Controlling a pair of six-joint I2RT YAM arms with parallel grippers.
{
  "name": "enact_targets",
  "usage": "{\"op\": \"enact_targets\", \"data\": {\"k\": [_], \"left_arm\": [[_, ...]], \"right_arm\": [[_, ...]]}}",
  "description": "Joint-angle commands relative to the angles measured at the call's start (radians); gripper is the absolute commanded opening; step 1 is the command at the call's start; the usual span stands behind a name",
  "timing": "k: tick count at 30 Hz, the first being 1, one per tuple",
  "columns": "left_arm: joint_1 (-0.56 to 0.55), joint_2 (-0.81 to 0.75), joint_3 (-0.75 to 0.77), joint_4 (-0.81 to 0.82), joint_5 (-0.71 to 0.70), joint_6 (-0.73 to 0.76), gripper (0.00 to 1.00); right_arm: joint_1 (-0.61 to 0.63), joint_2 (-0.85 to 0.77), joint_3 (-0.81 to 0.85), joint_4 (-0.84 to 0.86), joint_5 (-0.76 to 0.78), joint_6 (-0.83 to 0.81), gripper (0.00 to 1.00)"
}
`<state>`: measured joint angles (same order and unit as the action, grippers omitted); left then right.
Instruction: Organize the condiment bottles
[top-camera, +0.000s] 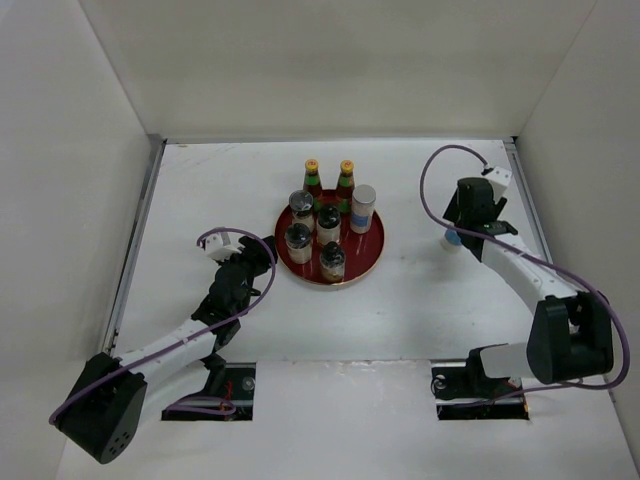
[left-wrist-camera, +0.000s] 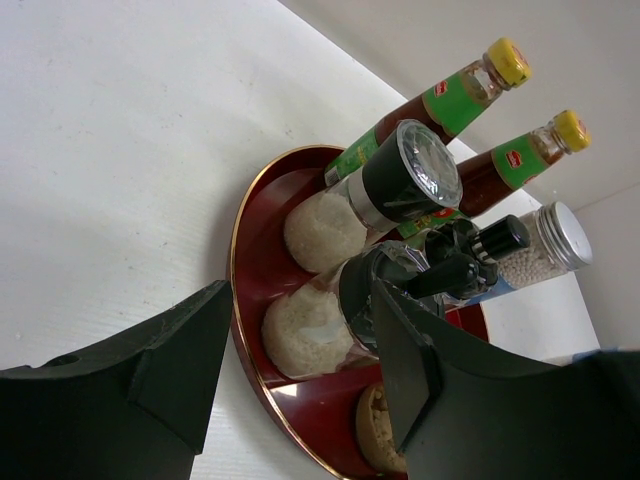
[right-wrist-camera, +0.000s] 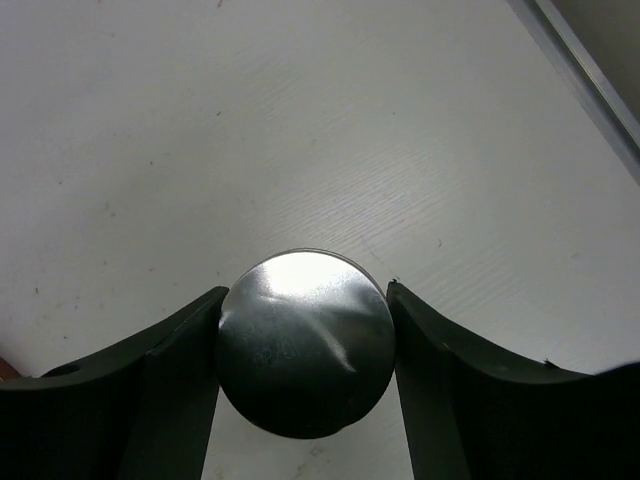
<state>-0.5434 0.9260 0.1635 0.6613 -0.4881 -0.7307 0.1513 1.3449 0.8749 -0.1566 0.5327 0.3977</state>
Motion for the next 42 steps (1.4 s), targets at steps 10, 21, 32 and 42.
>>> {"op": "enact_targets", "data": {"k": [10, 21, 32, 42], "left_arm": [[0.007, -0.012, 0.004, 0.05, -0.001, -0.009, 0.56], [0.021, -0.001, 0.002, 0.05, -0.004, -0.009, 0.56], [0.024, 0.014, 0.004, 0.052, -0.004, -0.01, 0.59], [0.036, 0.042, 0.002, 0.073, -0.004, -0.024, 0.77]], "right_arm": [[0.409, -0.282, 0.009, -0.018, 0.05, 0.012, 0.51], [0.641, -0.047, 0.116, 0.181, 0.021, -0.005, 0.52], [0.662, 0.138, 0.147, 0.224, 0.036, -0.051, 0.55], [0.672, 0.116, 0.136, 0.229, 0.059, -0.06, 0.92]]}}
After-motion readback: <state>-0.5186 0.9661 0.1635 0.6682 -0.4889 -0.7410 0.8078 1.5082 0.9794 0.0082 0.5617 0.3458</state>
